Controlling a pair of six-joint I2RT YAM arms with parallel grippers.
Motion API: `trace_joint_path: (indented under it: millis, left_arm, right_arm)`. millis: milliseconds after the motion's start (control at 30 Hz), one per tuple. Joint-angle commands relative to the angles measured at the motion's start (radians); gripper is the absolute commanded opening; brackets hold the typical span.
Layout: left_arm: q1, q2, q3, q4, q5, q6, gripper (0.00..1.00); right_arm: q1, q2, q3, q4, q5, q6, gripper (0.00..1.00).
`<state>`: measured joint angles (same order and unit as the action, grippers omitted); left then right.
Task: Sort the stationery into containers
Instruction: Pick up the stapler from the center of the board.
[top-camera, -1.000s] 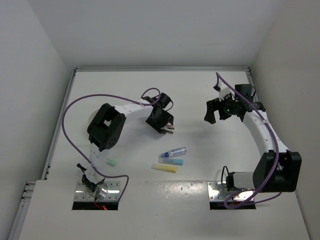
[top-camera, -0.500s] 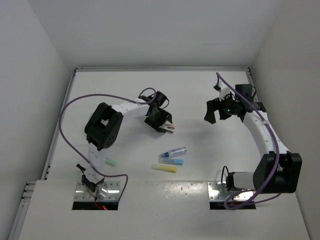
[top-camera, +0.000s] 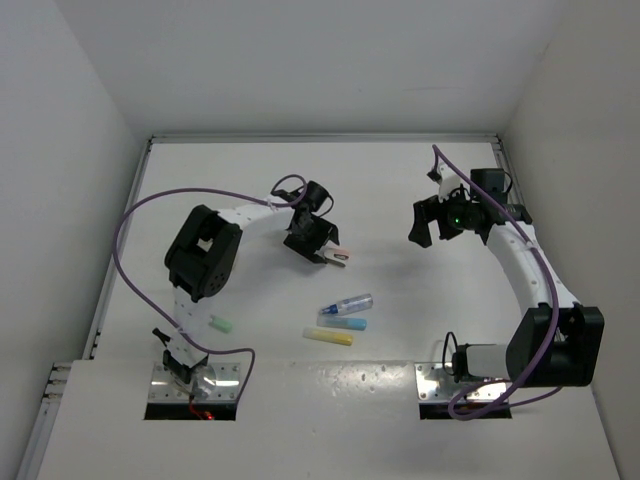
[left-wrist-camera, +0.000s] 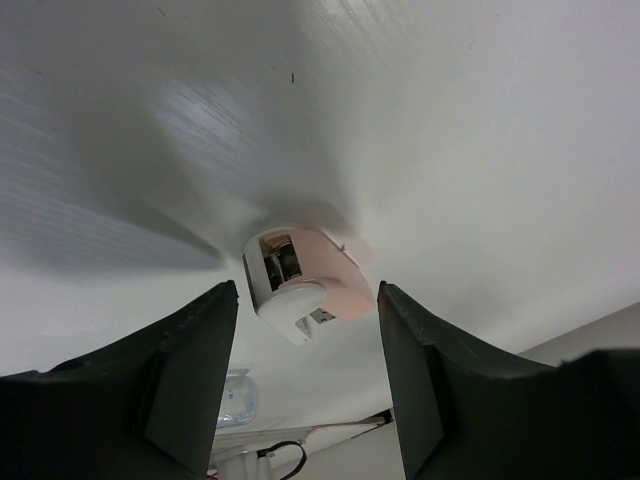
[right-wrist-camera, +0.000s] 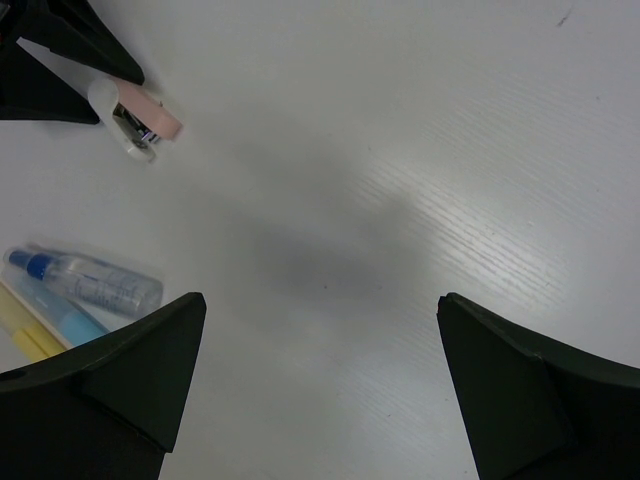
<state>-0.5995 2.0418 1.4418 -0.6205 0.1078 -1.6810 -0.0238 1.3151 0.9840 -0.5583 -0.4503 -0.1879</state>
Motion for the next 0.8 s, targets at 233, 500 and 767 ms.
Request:
trace_joint_path:
  millis: [233, 500, 767]
  left_arm:
    - [0.000, 0.027, 0.043, -0.045, -0.002, -0.005, 0.64]
    - [-0.010, 0.075, 0.092, -0.077, -0.011, 0.004, 0.61]
    - [-0.010, 0.084, 0.092, -0.077, -0.011, 0.015, 0.25]
  right_arm:
    - [-0.004, -0.027, 0.005, 0.024, -0.021, -0.012, 1.00]
    - [-0.004, -0.036, 0.005, 0.024, -0.021, -0.012, 1.00]
    - [-0.004, -0.036, 0.005, 0.024, -0.021, -0.012, 1.00]
